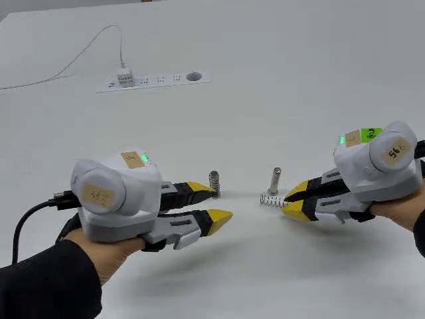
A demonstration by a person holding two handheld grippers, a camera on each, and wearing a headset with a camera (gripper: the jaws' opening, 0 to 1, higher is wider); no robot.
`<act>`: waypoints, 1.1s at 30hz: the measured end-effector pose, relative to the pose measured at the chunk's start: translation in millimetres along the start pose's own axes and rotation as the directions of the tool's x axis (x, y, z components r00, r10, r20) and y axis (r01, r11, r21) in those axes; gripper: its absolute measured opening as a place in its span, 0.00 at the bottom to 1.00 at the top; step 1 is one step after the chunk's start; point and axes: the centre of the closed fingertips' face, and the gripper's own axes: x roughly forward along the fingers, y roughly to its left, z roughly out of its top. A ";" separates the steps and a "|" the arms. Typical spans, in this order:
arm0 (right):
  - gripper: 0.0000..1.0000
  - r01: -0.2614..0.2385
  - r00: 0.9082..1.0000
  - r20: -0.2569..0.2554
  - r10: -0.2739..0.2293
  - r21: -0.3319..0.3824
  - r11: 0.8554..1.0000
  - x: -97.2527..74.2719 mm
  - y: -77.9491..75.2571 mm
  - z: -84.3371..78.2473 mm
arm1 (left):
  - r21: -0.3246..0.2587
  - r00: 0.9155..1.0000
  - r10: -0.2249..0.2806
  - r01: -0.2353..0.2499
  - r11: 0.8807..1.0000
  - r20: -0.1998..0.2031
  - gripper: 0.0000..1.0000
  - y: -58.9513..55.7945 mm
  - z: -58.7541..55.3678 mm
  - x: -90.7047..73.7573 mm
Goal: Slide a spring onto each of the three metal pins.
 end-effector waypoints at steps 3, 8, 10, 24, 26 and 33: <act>0.12 -0.008 1.000 0.000 0.008 -0.017 1.000 -3.4 5.6 3.5 | 0.018 1.000 -0.024 0.024 1.000 -0.009 0.25 -5.1 -0.4 6.6; 0.12 -0.029 1.000 0.001 0.029 -0.046 0.999 -9.7 15.0 11.6 | 0.069 0.997 -0.058 0.060 0.996 -0.042 0.25 -12.9 -3.4 16.1; 0.12 -0.041 0.999 0.002 0.041 -0.059 0.997 -12.0 19.2 15.1 | 0.083 0.996 -0.070 0.074 0.994 -0.048 0.25 -15.5 -4.0 18.2; 0.12 -0.133 0.991 -0.034 0.130 -0.152 0.979 -16.5 45.4 29.9 | 0.154 0.990 -0.127 0.134 0.979 -0.057 0.25 -29.5 0.4 19.9; 0.12 -0.144 0.989 -0.039 0.140 -0.159 0.977 -16.5 48.6 31.0 | 0.168 0.989 -0.139 0.146 0.975 -0.054 0.24 -32.7 2.0 19.7; 0.12 -0.169 0.985 -0.063 0.160 -0.183 0.968 -18.7 57.9 32.4 | 0.198 0.984 -0.170 0.178 0.964 -0.059 0.18 -40.6 2.6 20.9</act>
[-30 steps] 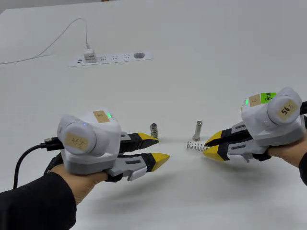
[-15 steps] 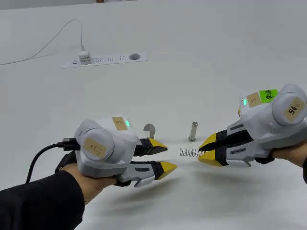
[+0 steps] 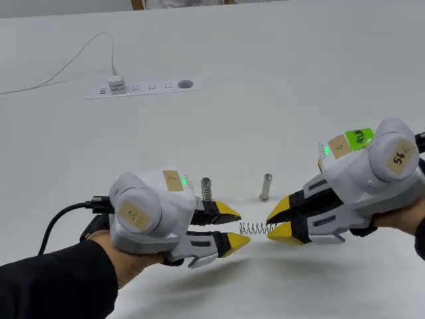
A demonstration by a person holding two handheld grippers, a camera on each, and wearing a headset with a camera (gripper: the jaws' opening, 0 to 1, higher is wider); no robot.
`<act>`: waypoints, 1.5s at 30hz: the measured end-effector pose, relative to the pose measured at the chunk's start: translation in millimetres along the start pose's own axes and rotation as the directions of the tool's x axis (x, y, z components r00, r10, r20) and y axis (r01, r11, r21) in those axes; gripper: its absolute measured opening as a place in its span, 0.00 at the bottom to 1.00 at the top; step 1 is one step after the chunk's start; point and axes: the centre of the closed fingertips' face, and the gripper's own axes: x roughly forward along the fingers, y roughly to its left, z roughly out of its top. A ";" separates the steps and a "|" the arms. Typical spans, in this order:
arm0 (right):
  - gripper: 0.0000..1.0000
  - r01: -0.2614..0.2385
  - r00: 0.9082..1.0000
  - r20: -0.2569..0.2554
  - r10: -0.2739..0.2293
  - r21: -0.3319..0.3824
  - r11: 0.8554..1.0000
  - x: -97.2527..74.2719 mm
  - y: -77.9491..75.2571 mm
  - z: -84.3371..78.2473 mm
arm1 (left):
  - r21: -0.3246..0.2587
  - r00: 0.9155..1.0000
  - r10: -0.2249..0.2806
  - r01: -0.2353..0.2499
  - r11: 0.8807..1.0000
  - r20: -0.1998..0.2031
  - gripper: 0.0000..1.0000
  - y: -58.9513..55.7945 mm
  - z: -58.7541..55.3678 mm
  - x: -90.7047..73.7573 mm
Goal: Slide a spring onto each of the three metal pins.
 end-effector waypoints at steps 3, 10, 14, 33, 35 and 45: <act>0.12 -0.004 1.000 -0.006 0.004 -0.006 1.000 -1.1 2.6 1.6 | 0.015 1.000 -0.009 0.009 1.000 0.001 0.14 -2.4 0.7 0.9; 0.12 -0.007 1.000 -0.015 0.007 -0.022 1.000 -5.3 6.3 8.5 | 0.035 1.000 -0.029 0.029 0.999 -0.009 0.12 -7.3 -0.3 2.0; 0.12 -0.002 1.000 -0.006 0.002 -0.035 0.999 -7.5 7.6 15.4 | 0.031 0.999 -0.032 0.033 0.999 -0.010 0.12 -8.2 -0.5 1.6; 0.12 0.036 0.996 0.086 -0.031 -0.061 0.997 -10.5 4.5 47.9 | -0.018 0.999 -0.024 0.025 1.000 0.022 0.11 -7.6 6.5 2.1; 0.12 0.038 0.995 0.093 -0.032 -0.065 0.997 -10.1 4.3 50.9 | -0.026 0.999 -0.025 0.025 0.999 0.028 0.11 -7.8 8.0 2.4; 0.13 0.056 0.993 0.111 -0.051 -0.042 0.998 -9.0 1.9 54.7 | -0.131 0.996 -0.021 0.032 0.991 0.086 0.10 -8.4 11.6 4.9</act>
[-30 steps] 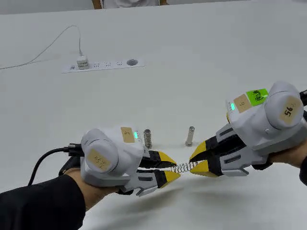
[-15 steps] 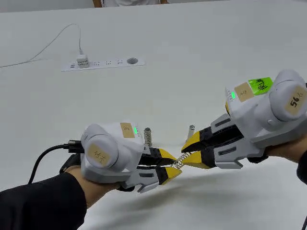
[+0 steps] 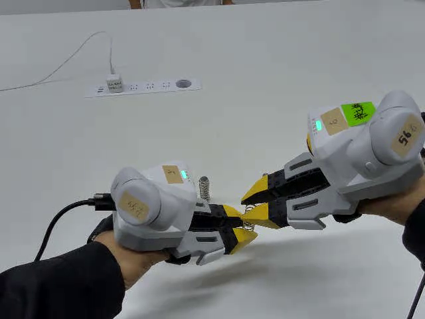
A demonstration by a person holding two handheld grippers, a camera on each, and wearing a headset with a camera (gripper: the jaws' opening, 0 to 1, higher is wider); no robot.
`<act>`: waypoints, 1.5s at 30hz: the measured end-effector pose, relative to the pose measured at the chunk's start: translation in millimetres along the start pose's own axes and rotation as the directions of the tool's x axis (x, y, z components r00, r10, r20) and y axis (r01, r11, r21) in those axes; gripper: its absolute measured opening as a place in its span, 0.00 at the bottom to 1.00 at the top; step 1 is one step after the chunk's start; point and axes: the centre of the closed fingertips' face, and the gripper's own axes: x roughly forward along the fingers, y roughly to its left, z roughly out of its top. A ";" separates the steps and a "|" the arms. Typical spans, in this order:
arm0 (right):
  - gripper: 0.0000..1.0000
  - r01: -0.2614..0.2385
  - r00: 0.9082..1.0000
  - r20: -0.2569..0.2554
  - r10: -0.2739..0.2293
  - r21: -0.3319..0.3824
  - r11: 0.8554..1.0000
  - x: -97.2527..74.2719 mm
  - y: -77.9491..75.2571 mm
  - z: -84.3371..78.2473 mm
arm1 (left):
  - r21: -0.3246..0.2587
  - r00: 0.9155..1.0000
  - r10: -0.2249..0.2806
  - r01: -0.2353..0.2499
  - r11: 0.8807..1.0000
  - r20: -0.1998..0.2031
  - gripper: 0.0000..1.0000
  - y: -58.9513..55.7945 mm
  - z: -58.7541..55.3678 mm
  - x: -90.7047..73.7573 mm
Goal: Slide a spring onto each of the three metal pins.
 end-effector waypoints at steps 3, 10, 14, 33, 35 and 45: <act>0.16 0.009 1.000 -0.001 -0.009 0.028 1.000 -0.9 -1.7 -2.5 | -0.030 1.000 0.005 -0.005 1.000 0.024 0.10 2.1 2.8 -1.1; 0.15 0.021 0.999 0.036 -0.024 0.070 0.997 -2.2 -4.5 -0.5 | -0.030 0.999 0.014 -0.013 0.999 0.033 0.10 5.3 4.9 -2.8; 0.13 0.029 0.999 0.036 -0.032 0.070 0.997 -1.4 -5.8 -2.6 | -0.028 0.999 0.015 -0.014 1.000 0.034 0.10 4.9 5.9 -2.6; 0.12 0.043 0.997 0.057 -0.048 0.088 0.995 -1.5 -9.9 2.0 | -0.004 0.997 0.048 -0.048 0.999 0.058 0.13 12.4 11.9 -9.7; 0.12 0.047 0.997 0.059 -0.052 0.089 0.995 -2.5 -10.8 2.4 | -0.006 0.997 0.050 -0.050 0.999 0.061 0.15 12.8 12.4 -10.9; 0.12 0.078 0.995 0.055 -0.084 0.110 0.991 -9.7 -16.4 -1.2 | 0.007 0.997 0.057 -0.057 0.998 0.051 0.29 10.2 8.2 -22.4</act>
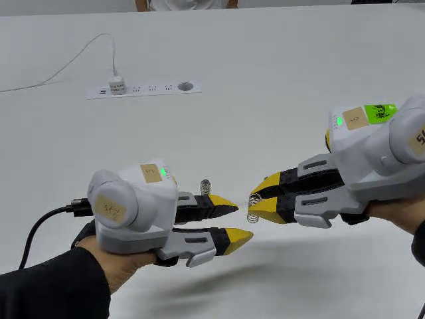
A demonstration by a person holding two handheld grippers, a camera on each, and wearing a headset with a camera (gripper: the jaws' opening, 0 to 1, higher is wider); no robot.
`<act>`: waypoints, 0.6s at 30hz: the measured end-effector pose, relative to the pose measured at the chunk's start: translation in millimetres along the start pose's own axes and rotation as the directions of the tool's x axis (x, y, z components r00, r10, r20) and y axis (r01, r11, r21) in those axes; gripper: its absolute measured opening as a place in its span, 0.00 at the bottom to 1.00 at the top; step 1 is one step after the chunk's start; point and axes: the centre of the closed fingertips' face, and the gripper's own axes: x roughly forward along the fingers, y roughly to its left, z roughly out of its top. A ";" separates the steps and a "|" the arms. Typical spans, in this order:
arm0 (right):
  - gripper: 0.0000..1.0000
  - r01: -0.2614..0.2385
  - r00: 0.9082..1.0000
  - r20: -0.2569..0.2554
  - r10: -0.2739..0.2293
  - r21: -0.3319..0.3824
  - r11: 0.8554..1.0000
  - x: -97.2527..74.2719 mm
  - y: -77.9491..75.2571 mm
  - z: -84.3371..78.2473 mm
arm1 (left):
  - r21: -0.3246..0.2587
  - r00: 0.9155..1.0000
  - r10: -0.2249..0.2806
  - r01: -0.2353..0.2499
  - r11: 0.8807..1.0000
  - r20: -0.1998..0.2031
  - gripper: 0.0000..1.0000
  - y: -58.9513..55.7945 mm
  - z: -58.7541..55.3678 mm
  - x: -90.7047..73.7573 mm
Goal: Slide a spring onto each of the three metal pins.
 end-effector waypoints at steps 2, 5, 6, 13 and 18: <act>0.12 0.006 1.000 0.002 -0.006 0.005 1.000 -1.4 -1.3 0.0 | 0.007 1.000 0.001 -0.001 1.000 -0.005 0.32 -0.6 -1.0 -4.0; 0.12 0.016 1.000 0.005 -0.016 0.010 1.000 -3.7 -4.0 0.1 | 0.013 1.000 -0.002 0.002 1.000 -0.001 0.34 -1.8 -0.8 -11.2; 0.12 0.019 1.000 0.006 -0.019 0.012 1.000 -4.4 -5.0 -0.1 | 0.015 1.000 -0.001 0.001 1.000 0.000 0.35 -1.7 -1.1 -13.3; 0.12 0.040 0.999 0.013 -0.041 0.025 0.999 -8.7 -11.5 -1.3 | 0.014 1.000 0.021 -0.021 1.000 -0.007 0.39 4.8 -6.1 -33.3; 0.12 0.058 0.998 0.016 -0.058 0.039 0.998 -11.8 -18.2 -3.3 | -0.007 0.999 0.038 -0.038 0.999 0.004 0.42 9.0 -8.5 -47.6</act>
